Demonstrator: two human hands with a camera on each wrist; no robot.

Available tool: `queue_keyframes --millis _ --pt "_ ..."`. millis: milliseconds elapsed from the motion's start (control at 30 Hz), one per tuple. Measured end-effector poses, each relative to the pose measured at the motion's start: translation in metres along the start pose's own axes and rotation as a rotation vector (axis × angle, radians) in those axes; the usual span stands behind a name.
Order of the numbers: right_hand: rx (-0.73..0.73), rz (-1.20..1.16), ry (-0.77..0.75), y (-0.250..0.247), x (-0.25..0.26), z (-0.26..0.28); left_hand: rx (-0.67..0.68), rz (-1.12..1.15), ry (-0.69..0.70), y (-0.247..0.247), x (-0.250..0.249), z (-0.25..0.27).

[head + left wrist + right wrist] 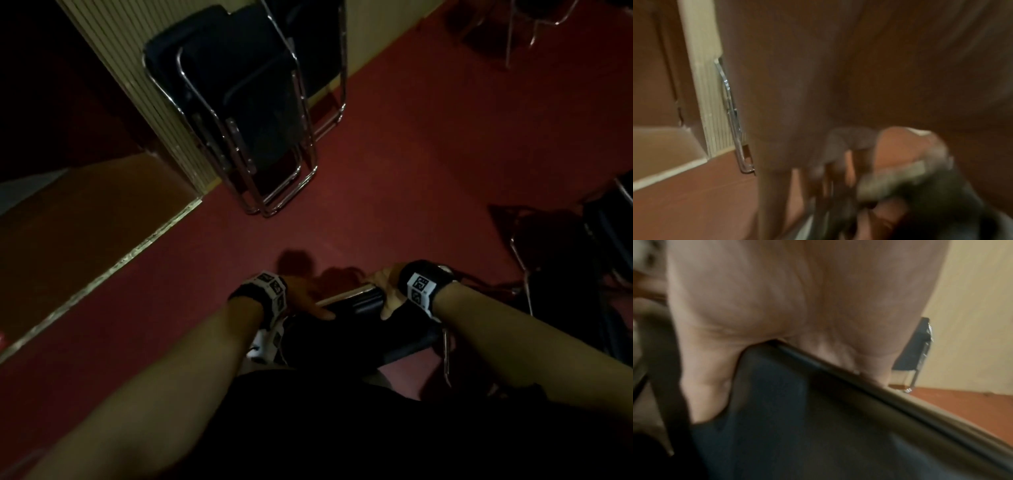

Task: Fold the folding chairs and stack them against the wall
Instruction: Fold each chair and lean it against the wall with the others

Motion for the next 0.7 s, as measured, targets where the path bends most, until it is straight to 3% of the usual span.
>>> queue_keyframes --millis 100,200,333,500,700 --pt "0.002 -0.015 0.053 -0.023 -0.018 -0.024 0.081 -0.112 0.029 -0.034 0.019 -0.017" --pt "0.028 -0.034 0.058 -0.045 -0.012 -0.044 0.038 -0.313 0.094 -0.072 0.028 -0.02" --pt "0.011 -0.01 0.083 -0.116 -0.005 -0.059 -0.033 -0.365 0.189 -0.156 0.03 -0.018" --pt "-0.042 0.118 0.15 -0.15 0.003 -0.073 0.025 -0.517 0.209 -0.21 0.018 -0.028" --pt "-0.142 0.059 0.242 -0.206 -0.038 -0.094 -0.165 -0.61 0.289 -0.29 -0.022 -0.035"
Point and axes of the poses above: each hand's wrist, its own z-axis away from the middle knuckle, its own y-axis out of the palm, x = y × z, the point moved 1 cm from there along -z, towards the middle knuckle, and after that the axes turned 14 degrees about z, right-handed, at the moved point
